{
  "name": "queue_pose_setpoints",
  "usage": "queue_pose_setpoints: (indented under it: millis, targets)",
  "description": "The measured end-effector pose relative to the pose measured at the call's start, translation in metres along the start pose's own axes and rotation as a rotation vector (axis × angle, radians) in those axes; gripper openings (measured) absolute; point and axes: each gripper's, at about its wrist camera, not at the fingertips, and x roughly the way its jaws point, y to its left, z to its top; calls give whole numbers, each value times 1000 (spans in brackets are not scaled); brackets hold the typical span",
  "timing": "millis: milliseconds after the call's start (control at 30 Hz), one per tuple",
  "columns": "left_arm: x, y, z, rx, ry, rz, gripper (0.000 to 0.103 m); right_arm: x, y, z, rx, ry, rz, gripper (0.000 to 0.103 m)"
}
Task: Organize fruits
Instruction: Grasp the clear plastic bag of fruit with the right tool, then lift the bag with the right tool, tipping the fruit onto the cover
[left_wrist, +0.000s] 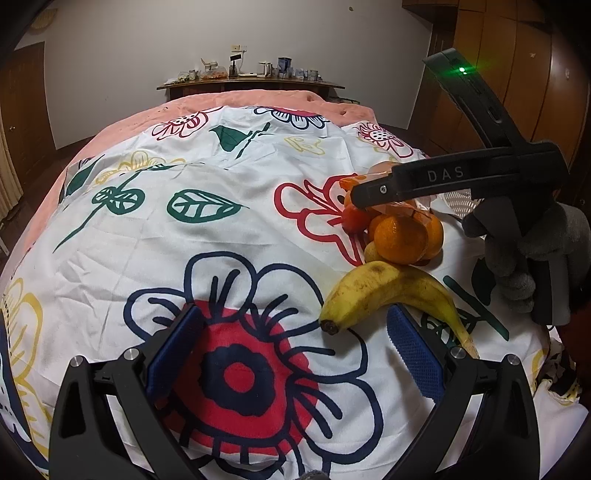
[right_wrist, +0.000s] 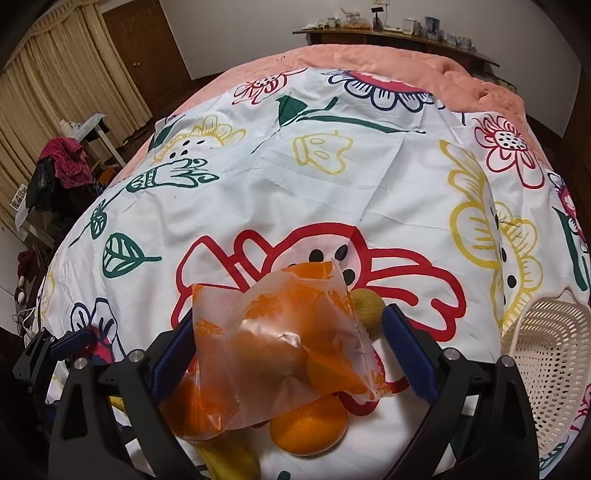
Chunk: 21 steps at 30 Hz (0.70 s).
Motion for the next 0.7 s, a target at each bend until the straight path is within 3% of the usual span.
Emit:
queue_pose_setpoints:
  millis: [100, 700]
  targets:
    - [1, 0, 2, 0, 1, 9, 101, -5, -1, -1, 5, -13, 5, 75]
    - [-6, -20, 17, 63, -35, 10, 101, -45, -11, -12, 83, -102, 53, 73]
